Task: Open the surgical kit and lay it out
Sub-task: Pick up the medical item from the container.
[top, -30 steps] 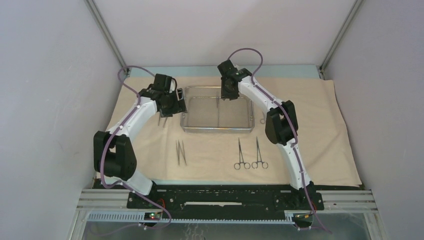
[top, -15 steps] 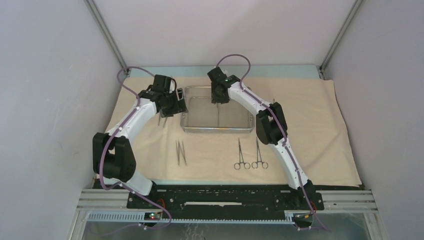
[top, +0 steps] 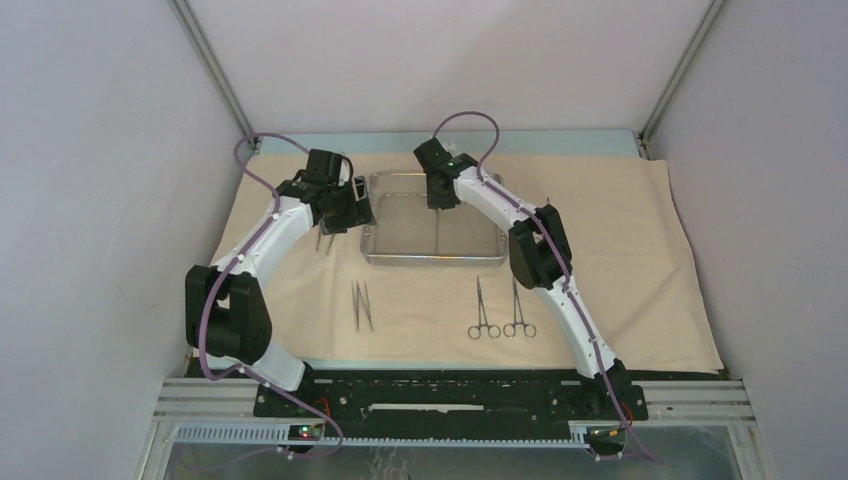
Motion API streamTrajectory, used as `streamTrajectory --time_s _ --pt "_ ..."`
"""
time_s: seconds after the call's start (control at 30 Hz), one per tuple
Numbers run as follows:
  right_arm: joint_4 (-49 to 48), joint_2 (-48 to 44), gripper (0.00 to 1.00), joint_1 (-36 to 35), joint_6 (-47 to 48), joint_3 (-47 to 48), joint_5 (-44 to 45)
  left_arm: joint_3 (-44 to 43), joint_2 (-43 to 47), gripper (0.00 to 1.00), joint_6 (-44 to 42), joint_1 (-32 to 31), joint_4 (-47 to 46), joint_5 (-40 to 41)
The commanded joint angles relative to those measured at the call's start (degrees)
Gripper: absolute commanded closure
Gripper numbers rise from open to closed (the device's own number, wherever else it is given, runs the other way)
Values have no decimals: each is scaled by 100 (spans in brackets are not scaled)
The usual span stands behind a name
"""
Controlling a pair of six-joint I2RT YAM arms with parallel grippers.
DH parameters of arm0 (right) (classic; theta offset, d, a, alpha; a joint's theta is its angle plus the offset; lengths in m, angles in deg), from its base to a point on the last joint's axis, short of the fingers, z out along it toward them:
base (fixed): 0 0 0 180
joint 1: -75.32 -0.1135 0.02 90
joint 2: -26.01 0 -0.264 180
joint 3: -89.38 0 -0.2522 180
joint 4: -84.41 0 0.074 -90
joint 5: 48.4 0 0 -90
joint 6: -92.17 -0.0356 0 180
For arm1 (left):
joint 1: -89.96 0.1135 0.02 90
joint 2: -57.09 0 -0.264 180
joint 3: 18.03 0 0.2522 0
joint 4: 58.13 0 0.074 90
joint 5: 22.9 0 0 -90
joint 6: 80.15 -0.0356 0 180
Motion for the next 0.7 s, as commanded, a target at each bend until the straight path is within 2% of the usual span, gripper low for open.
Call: streamTrajectory --time_s 0.0,0.27,0.57,0.67 --pt "-125 142 72 -61 -13 230 116 170 207 25 -6 -19 -139 -44" --pt "-110 197 78 -59 -31 230 42 175 198 25 3 -19 -144 -36" --pt "180 -59 98 -54 -42 338 -243 178 150 25 44 -19 -157 -23" --pt "400 -172 100 17 -55 430 -483 172 145 25 60 -19 -157 -31"
